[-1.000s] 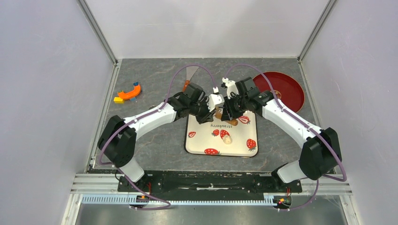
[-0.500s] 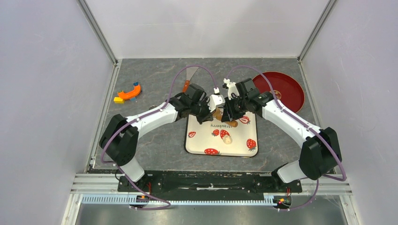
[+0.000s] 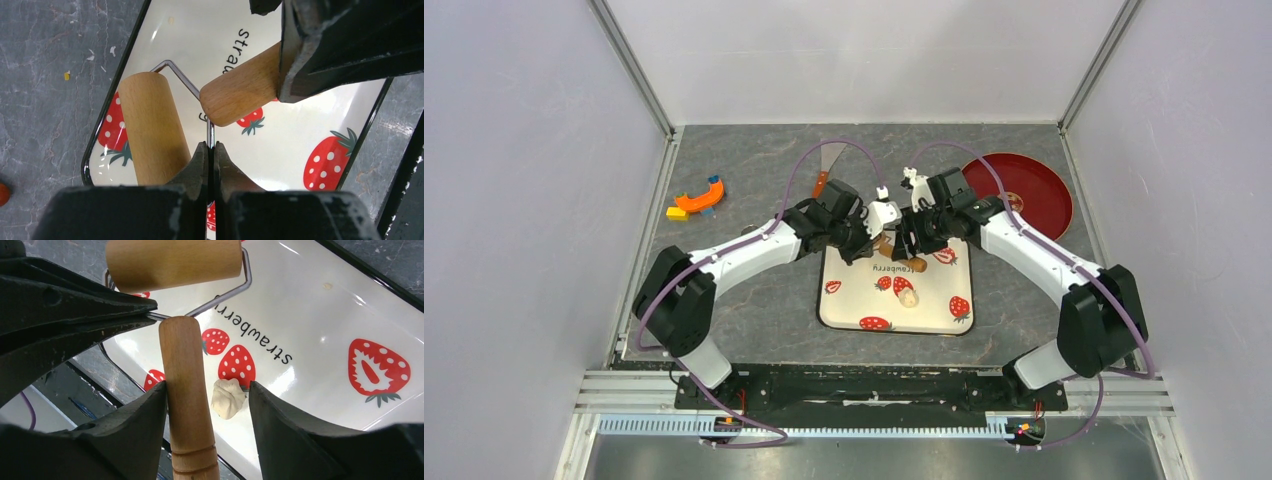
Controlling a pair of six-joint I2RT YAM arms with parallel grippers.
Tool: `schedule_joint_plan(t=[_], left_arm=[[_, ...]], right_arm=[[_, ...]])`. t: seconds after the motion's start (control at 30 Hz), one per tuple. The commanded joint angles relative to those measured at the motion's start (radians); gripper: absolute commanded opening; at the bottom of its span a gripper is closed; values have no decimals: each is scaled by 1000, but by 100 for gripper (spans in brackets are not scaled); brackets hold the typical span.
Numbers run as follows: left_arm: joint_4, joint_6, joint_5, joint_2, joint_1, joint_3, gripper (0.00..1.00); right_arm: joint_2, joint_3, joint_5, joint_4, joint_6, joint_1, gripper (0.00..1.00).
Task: Roll out the dumpling wrappers from the dough
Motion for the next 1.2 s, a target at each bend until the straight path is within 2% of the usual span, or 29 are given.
schedule_joint_plan(t=[0.0,0.33,0.57,0.77,0.8,0.9,0.97,1.1,1.17], left_arm=[[23,-39,-28,-42,-15,4,2],[28,-61,-43,-50,-15,10,2],[22,-67,-73,-53,-15,12,2],[14,-58,-89,-67,-15,12,2],[12,-59,-88,-66,-15,13,2],[13,-66,-93,-70,-15,16,2],[13,-79,-102,-74,-15,20,5],[6,-144,-135,-82,-13,37,21],[-1,-178,-132,-92,-6,43,35]], right_arm=[[16,-1,-81,62,-64,31,63],[38,-23,-206,102,-66,31,58],[46,-29,-257,93,-80,31,64],[65,-24,-272,68,-97,31,63],[68,-22,-280,66,-102,32,57],[75,-22,-284,59,-108,32,17],[73,-21,-275,58,-109,32,0],[50,-15,-213,54,-115,34,0],[31,-18,-159,54,-122,34,0]])
